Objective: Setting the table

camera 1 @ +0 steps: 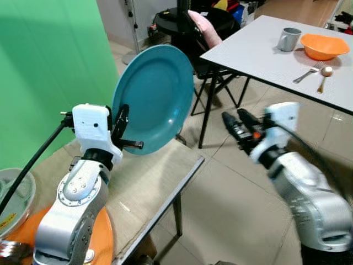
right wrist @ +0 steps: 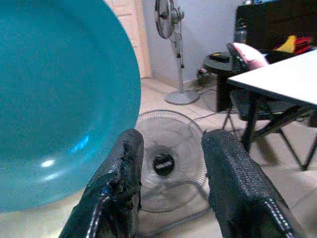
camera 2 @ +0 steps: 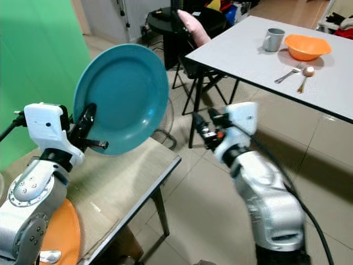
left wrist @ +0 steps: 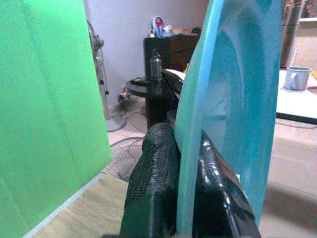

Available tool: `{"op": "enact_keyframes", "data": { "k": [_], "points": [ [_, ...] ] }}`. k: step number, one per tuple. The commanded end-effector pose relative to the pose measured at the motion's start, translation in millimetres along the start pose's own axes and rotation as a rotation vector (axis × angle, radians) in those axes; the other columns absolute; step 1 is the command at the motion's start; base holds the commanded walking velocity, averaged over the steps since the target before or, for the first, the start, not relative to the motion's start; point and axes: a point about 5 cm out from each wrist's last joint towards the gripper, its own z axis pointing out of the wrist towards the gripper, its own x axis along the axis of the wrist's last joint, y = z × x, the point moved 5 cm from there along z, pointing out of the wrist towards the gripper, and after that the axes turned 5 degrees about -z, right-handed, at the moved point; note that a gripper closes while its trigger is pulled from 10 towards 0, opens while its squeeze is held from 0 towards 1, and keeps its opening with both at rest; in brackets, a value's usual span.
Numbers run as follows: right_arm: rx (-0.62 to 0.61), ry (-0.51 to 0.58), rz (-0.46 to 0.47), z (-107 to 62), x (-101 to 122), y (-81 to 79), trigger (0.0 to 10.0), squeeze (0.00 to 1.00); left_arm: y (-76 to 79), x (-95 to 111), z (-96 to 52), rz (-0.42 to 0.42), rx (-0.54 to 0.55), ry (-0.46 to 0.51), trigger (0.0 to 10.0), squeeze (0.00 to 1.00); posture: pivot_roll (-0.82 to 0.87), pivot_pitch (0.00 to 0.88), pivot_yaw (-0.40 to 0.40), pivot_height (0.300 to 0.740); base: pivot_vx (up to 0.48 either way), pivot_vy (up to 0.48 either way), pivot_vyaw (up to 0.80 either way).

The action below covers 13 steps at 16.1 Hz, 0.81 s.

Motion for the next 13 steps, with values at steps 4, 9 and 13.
{"op": "enact_keyframes", "data": {
  "k": [4, 9, 13],
  "points": [
    [-0.082, -0.027, -0.03, 2.1, -8, 7.2, 10.0, 0.0, 0.2, 6, -0.1, 0.051, 0.018, 0.044, 10.0, 0.0, -0.07, 0.0, 0.043, 0.74, 0.0, -0.431, 0.0],
    [-0.146, -0.053, -0.113, -0.8, -18, 12.0, 10.0, 0.0, -0.5, -4, -4.1, 0.065, 0.039, 0.002, 10.0, 0.0, -0.07, 0.0, 0.048, 0.74, 0.0, -0.329, 0.0],
    [-0.163, -0.049, -0.123, -0.2, -21, 14.9, 10.0, 0.0, -2.1, -8, -10.4, 0.066, 0.021, -0.005, 10.0, 0.0, -0.07, 0.0, 0.048, 0.74, 0.0, 0.0, 0.0]
  ]
}}
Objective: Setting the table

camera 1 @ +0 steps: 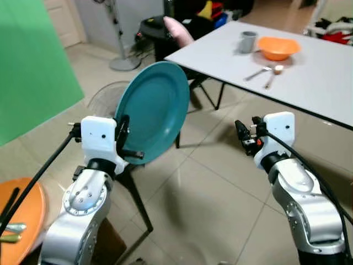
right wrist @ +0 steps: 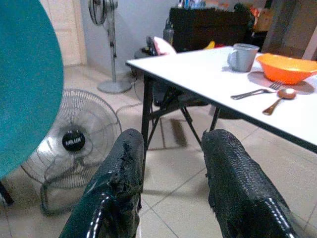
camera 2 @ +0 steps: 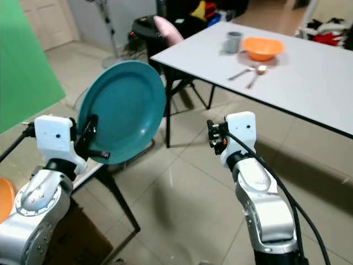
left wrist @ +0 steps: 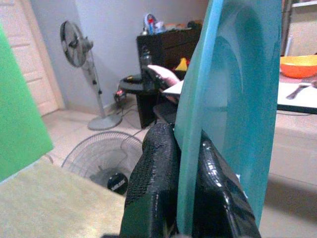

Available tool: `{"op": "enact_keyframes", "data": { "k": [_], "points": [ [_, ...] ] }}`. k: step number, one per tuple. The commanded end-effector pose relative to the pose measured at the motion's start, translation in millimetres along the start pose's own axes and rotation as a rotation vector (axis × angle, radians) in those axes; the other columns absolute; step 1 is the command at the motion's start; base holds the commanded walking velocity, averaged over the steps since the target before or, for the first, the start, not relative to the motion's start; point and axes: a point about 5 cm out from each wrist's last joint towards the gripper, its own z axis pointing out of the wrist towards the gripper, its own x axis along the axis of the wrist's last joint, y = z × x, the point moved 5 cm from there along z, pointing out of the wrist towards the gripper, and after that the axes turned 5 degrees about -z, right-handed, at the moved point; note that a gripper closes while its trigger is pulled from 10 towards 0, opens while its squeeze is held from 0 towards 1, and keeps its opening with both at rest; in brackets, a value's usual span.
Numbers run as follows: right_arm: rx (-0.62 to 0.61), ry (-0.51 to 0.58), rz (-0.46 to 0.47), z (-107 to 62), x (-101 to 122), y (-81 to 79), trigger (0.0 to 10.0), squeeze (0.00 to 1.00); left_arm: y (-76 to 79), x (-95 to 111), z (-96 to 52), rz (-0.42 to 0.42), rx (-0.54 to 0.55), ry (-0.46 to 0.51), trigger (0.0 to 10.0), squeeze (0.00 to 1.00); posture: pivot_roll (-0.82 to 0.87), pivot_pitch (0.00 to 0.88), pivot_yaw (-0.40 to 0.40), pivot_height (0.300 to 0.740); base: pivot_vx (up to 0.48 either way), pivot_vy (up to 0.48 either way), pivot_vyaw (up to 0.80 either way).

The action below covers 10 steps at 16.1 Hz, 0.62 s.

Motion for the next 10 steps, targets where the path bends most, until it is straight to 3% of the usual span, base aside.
{"op": "enact_keyframes", "data": {
  "k": [1, 2, 6, 10],
  "points": [
    [0.04, 0.024, 0.037, 2.3, 5, -9.9, 10.0, 0.0, -6.0, 10, -2.4, 0.019, 0.01, 0.049, 10.0, 0.0, -0.07, 0.0, 0.048, 0.74, 0.0, 0.0, 0.0],
    [0.048, 0.021, 0.056, 2.5, 4, -11.4, 10.0, 0.0, -6.2, 10, -2.2, 0.025, 0.011, 0.051, 10.0, 0.0, -0.07, 0.0, 0.047, 0.74, 0.262, 0.0, 0.0],
    [0.096, 0.029, 0.097, 10.5, 6, -23.9, 10.0, 0.0, -10.0, 11, 1.7, 0.055, 0.023, 0.055, 10.0, 0.0, -0.07, 0.0, 0.043, 0.74, 0.324, 0.0, -0.68],
    [0.142, 0.035, 0.067, 15.9, 6, -33.9, 10.0, 0.0, -21.1, 13, 3.5, 0.065, 0.069, 0.061, 10.0, 0.0, -0.06, 0.0, 0.036, 0.74, 0.36, 0.0, 0.0]
  ]
}}
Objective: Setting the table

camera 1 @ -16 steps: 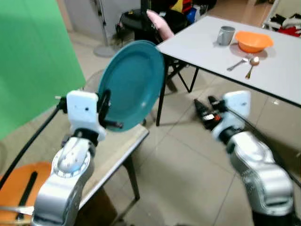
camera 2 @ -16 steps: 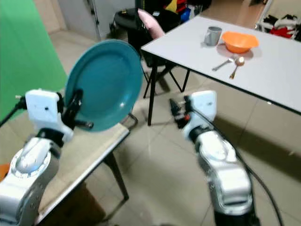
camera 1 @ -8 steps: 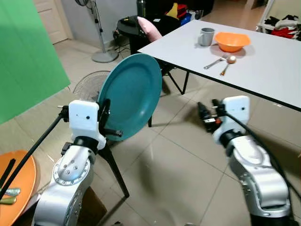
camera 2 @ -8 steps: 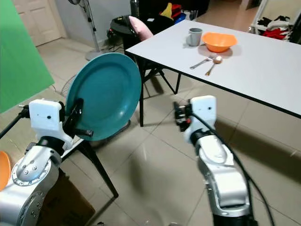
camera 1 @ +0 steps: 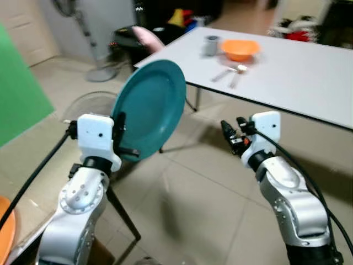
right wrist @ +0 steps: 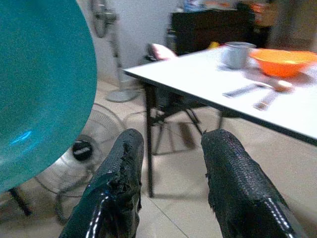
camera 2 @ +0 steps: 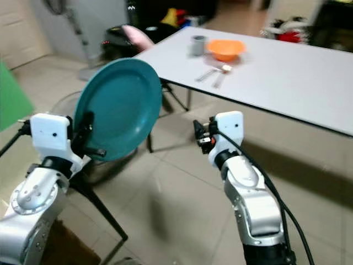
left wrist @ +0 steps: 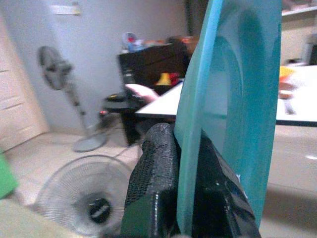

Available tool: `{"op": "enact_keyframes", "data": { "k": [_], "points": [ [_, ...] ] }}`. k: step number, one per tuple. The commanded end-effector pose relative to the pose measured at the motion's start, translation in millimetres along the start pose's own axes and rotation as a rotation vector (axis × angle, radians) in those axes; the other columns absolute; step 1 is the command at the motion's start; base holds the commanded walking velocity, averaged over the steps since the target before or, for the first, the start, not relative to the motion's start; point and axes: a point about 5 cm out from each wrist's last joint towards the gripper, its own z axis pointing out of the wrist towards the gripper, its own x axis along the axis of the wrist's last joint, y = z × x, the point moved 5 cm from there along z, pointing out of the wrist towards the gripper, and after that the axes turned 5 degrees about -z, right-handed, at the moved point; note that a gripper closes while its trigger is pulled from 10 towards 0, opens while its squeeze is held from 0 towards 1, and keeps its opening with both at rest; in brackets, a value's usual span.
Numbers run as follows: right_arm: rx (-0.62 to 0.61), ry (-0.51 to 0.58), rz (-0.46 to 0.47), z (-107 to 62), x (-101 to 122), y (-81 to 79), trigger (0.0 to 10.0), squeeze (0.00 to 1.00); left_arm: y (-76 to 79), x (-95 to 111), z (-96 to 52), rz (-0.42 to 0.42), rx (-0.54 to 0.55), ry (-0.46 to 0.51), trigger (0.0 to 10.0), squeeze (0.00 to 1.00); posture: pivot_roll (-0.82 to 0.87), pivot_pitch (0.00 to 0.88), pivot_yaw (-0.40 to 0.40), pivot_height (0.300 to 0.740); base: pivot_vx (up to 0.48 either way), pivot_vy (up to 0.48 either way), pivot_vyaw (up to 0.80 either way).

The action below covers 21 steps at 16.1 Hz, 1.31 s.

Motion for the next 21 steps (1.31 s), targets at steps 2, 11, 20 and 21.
{"op": "enact_keyframes", "data": {
  "k": [2, 11, 20, 21],
  "points": [
    [0.037, 0.012, -0.006, 5.1, 2, -9.7, 10.0, 0.0, -11.9, 6, 1.1, 0.026, 0.043, 0.024, 10.0, 0.0, -0.06, 0.0, 0.031, 0.74, 0.375, 0.0, 0.0],
    [0.012, 0.008, 0.01, 8.2, -1, -3.6, 10.0, 0.0, -17.5, 5, 3.4, 0.017, 0.041, 0.018, 10.0, 0.0, -0.05, 0.0, 0.04, 0.74, 0.393, 0.0, -0.23],
    [0.091, 0.016, 0.011, 7.2, -2, -17.3, 10.0, 0.0, -50.6, 2, -2.7, 0.036, 0.126, -0.003, 10.0, 0.0, -0.04, 0.0, 0.041, 0.74, 0.395, 0.0, 0.0],
    [0.099, 0.019, 0.014, 6.7, -1, -18.3, 10.0, 0.0, -53.0, 3, -2.9, 0.032, 0.132, -0.002, 10.0, 0.0, -0.04, 0.0, 0.041, 0.74, 0.398, 0.0, 0.0]
  ]
}}
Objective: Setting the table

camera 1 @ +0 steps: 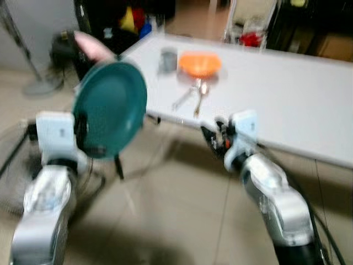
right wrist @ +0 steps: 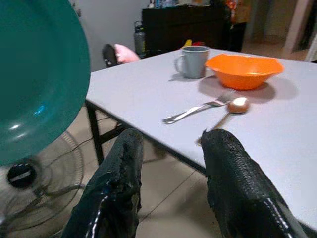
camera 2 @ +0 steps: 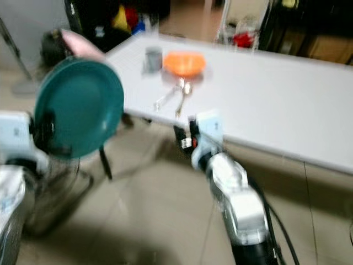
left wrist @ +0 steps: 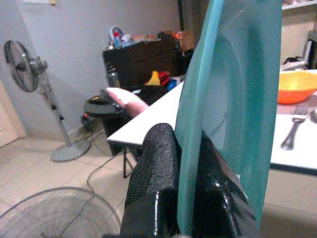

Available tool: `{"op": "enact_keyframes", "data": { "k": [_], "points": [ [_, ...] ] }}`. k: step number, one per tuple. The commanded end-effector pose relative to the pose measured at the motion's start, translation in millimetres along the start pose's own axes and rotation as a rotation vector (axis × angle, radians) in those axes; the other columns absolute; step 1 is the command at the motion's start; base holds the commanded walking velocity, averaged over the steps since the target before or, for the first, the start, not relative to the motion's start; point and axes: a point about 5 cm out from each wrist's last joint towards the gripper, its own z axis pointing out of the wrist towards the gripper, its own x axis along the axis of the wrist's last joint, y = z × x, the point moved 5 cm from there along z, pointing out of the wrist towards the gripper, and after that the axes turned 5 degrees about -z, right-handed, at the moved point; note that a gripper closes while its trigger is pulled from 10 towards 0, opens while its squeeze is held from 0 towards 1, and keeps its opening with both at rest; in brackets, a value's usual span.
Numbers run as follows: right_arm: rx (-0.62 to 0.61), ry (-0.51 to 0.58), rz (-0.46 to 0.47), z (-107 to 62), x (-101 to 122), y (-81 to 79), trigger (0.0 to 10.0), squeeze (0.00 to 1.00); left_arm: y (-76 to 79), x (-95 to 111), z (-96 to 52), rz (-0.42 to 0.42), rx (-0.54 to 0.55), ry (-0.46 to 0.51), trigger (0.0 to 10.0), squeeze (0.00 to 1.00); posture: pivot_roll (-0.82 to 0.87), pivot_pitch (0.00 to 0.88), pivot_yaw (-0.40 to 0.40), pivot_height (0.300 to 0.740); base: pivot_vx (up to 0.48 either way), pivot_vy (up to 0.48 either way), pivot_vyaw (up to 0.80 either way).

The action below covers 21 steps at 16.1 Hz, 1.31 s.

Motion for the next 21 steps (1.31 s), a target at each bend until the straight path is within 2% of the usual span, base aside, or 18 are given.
{"op": "enact_keyframes", "data": {
  "k": [1, 6, 11, 14, 20, 21],
  "points": [
    [-0.013, 0.019, -0.001, -3.5, 4, 6.4, 10.0, 0.0, 4.1, 9, 0.8, -0.015, -0.019, 0.035, 10.0, 0.0, -0.04, 0.0, 0.041, 0.74, 0.398, 0.0, 0.0],
    [0.013, 0.085, 0.039, -4.7, 16, 3.6, 10.0, 0.0, -1.2, 18, 2.9, -0.001, -0.016, 0.057, 10.0, 0.0, -0.04, 0.0, 0.04, 0.74, 0.396, 0.0, 0.0],
    [0.077, 0.111, 0.014, -7.6, 24, 1.8, 10.0, 0.0, -2.6, 22, 4.7, -0.018, -0.014, 0.069, 10.0, 0.0, -0.05, 0.0, 0.043, 0.74, 0.398, 0.0, 0.0],
    [0.096, 0.134, -0.001, -9.6, 31, 7.7, 10.0, 0.0, -6.9, 26, 12.4, -0.074, -0.013, 0.087, 10.0, 0.0, -0.07, 0.0, 0.053, 0.74, 0.398, 0.0, 0.0],
    [0.09, 0.133, -0.024, -13.1, 34, 25.3, 10.0, 0.0, -2.3, 32, 27.5, -0.137, -0.05, 0.106, 10.0, 0.0, -0.09, 0.0, 0.074, 0.74, 0.398, 0.0, 0.0],
    [0.095, 0.133, -0.025, -14.5, 35, 26.5, 10.0, 0.0, -1.2, 32, 28.8, -0.146, -0.054, 0.106, 10.0, 0.0, -0.09, 0.0, 0.077, 0.74, 0.398, 0.0, -0.79]
  ]
}}
